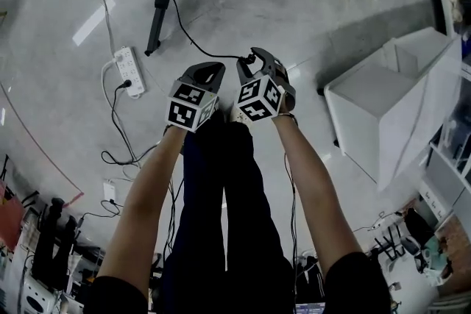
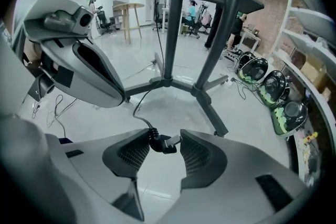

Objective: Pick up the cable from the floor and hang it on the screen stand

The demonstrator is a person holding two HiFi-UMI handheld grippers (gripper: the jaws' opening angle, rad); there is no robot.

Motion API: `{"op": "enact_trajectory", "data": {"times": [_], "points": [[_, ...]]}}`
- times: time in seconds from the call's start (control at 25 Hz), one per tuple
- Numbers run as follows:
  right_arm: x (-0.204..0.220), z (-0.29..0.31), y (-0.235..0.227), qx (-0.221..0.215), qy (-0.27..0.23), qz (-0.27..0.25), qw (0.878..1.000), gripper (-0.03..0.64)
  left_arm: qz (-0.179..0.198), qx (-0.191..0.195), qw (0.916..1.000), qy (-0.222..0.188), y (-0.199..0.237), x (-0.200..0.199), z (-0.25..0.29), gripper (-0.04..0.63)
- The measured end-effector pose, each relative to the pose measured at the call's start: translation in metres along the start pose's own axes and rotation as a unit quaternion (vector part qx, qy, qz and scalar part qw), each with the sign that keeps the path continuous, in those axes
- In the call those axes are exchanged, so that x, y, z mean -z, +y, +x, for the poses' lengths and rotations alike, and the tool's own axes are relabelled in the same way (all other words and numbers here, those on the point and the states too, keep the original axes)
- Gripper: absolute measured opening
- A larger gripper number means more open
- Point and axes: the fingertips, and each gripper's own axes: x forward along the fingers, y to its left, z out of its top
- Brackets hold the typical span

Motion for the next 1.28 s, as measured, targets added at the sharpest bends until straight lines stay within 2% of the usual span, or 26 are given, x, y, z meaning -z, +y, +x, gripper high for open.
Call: {"op": "enact_trajectory", "data": {"times": [0.36, 0.6, 0.92, 1.28], "points": [[-0.044, -0.093, -0.01, 0.038, -0.042, 0.01, 0.998, 0.198, -0.014, 0.001, 0.9997, -0.02, -0.04, -0.051, -0.051, 0.008], [-0.062, -0.17, -0.023, 0.086, -0.066, -0.004, 0.994, 0.198, -0.015, -0.001, 0.9991, -0.039, -0.073, -0.086, -0.093, 0.008], [-0.077, -0.261, -0.056, 0.171, -0.089, -0.001, 0.981, 0.196, -0.011, 0.013, 0.9968, -0.078, -0.119, -0.142, -0.132, 0.008], [-0.097, -0.381, -0.078, 0.233, -0.126, 0.016, 0.964, 0.196, 0.03, 0.04, 0.9949, -0.088, -0.195, -0.182, -0.18, 0.008]]}}
